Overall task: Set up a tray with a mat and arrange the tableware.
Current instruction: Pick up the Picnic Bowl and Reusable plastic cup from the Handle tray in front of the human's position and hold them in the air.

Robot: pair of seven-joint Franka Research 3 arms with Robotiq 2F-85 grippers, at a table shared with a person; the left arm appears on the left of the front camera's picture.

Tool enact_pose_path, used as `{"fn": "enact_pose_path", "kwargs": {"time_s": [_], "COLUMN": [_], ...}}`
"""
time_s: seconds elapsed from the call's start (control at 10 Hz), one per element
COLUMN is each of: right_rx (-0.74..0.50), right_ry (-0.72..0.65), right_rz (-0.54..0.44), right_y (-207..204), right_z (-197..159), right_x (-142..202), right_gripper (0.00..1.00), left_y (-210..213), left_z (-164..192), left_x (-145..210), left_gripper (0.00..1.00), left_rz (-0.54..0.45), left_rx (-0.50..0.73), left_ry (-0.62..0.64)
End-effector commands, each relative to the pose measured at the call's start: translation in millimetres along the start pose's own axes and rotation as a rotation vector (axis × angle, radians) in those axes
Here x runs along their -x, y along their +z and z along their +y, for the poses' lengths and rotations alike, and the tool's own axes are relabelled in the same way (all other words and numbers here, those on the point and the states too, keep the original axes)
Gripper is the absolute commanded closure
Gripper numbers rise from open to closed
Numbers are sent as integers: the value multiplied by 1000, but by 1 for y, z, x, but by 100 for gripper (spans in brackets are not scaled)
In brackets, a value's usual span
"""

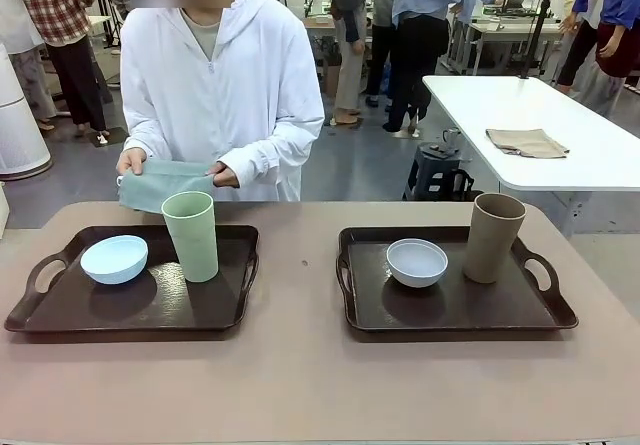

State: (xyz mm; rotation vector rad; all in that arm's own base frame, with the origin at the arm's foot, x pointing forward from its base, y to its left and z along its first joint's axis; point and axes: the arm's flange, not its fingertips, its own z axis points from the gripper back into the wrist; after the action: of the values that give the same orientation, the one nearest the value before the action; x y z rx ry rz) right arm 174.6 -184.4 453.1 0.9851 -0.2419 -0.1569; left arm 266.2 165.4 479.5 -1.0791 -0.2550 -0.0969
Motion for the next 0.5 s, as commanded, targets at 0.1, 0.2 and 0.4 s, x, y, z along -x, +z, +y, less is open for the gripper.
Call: {"fn": "enact_pose_path", "kwargs": {"time_s": [0.1,0.2,0.4], "right_rx": [-24,-24,-24], "right_ry": [13,13,13], "right_rz": [-5,-5,-5], "right_y": [1,1,1], "right_z": [1,1,1], "right_x": [-1,-1,-1], "right_gripper": [0,0,0], "left_y": [2,2,2], "left_z": [0,0,0], "left_x": [0,0,0], "left_gripper": [0,0,0], "left_rz": [-7,-7,-7], "left_rx": [18,18,18], "left_ry": [-11,-11,-11]}}
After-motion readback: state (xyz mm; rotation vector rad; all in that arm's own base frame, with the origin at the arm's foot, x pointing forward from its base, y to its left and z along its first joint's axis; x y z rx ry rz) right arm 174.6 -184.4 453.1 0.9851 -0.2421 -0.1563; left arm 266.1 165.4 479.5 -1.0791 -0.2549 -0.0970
